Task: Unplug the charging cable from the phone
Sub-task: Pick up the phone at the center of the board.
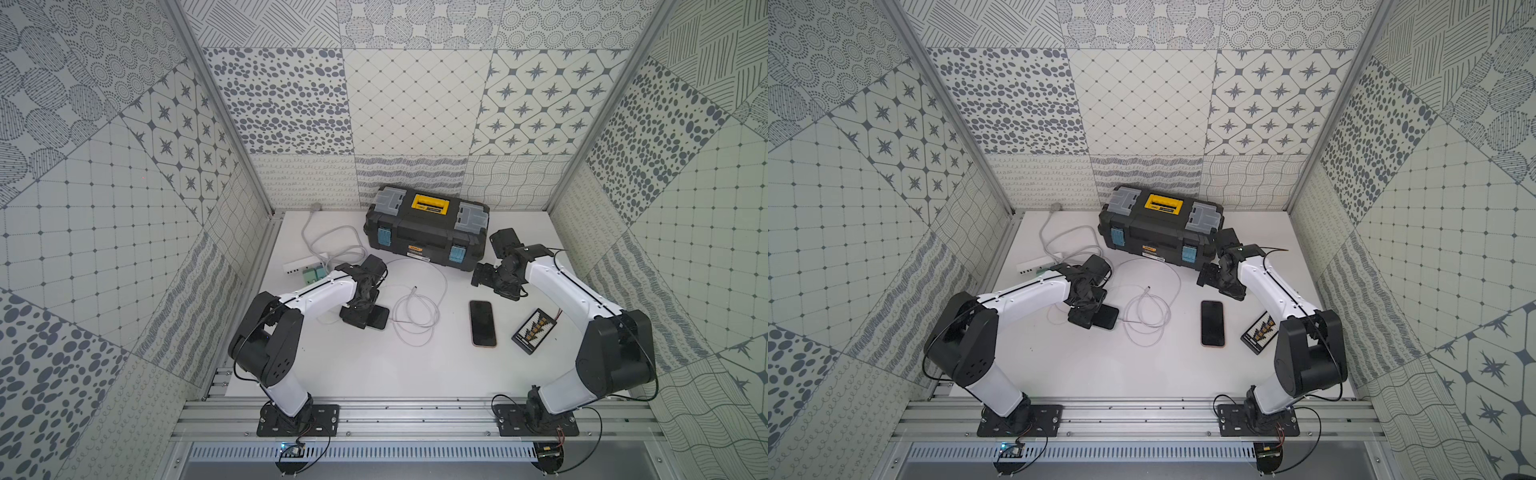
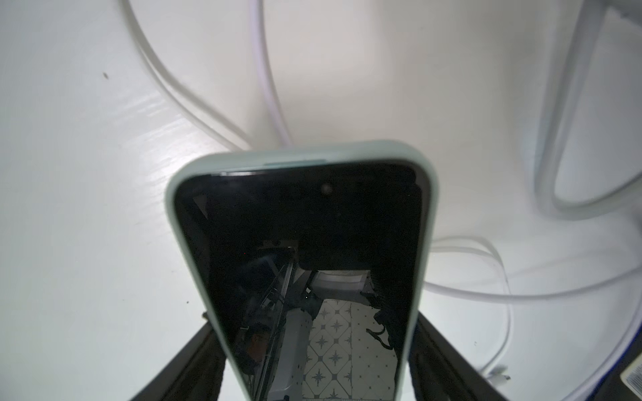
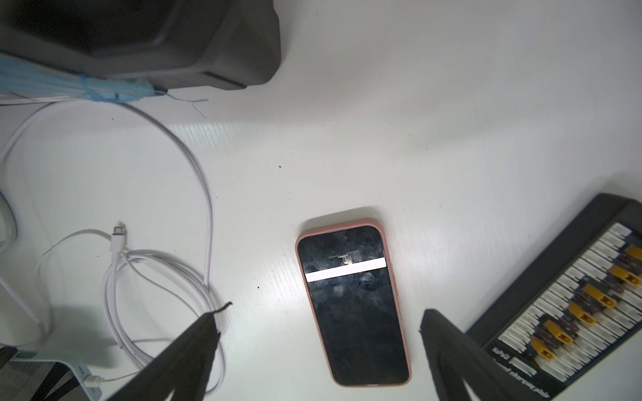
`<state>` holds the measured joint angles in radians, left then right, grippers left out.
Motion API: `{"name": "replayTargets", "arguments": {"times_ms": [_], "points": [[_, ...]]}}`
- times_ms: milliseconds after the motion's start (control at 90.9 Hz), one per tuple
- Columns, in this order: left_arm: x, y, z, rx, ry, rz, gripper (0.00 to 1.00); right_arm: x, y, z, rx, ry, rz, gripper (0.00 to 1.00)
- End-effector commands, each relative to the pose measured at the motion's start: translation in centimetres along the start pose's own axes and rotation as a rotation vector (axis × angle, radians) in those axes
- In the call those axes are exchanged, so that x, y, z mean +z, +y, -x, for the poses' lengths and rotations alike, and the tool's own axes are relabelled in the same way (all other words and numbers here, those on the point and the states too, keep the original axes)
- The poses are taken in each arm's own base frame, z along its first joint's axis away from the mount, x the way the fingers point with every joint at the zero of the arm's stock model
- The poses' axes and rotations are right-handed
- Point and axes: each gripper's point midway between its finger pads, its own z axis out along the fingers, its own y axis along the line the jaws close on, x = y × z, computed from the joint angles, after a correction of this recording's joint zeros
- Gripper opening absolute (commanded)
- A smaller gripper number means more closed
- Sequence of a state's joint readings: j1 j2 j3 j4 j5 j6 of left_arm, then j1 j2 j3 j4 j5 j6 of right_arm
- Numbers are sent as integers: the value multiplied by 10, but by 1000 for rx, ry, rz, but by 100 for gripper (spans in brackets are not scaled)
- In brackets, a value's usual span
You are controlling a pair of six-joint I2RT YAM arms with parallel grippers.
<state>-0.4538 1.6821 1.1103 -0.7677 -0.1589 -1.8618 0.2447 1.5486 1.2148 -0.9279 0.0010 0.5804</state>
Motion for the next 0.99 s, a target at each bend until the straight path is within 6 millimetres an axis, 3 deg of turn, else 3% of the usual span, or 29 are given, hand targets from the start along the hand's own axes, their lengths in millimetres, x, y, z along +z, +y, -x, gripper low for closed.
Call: {"name": "replayTargets", "arguments": {"times_ms": [0, 319, 737, 979], "points": [[-17, 4, 15, 83, -55, -5, 43, -5, 6, 2, -1, -25, 31, 94], [-29, -2, 28, 98, -60, -54, 42, -7, 48, -16, -178, 7, 103, 93], [-45, -19, 43, 167, -39, -116, 41, -17, 135, -54, -477, 48, 287, 90], [-47, -29, 45, 192, 3, -146, 41, -15, 185, -92, -630, 114, 404, 88]]}}
